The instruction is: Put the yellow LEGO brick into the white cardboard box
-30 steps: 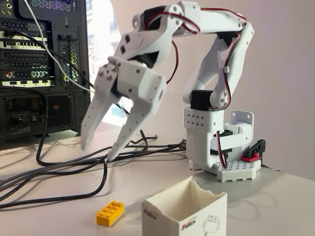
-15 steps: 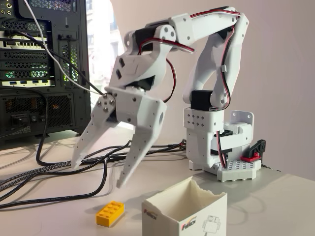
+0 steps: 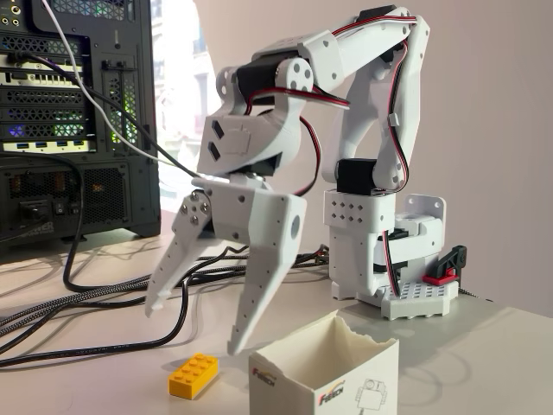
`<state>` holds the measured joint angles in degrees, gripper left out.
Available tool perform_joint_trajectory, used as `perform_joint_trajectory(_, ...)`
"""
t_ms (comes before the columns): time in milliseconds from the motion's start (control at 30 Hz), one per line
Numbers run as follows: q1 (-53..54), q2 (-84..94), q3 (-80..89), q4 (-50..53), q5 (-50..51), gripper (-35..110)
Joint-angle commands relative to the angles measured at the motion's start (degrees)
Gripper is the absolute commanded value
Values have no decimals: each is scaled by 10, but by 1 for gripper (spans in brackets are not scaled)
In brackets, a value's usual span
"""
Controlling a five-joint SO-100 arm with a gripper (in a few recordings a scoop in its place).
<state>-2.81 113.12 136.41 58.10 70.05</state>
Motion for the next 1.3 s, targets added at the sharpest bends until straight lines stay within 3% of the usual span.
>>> perform_joint_trajectory(0,-23,-12,-14,-13,37,34)
perform_joint_trajectory(767,1,-100,-89,-10,22,24)
perform_joint_trajectory(967,22,-107,-107,-10,1,4)
perform_joint_trajectory(1200,28,-124,-130,-4,-7,0)
perform_joint_trajectory(1267,29,-124,-133,-4,-9,-7)
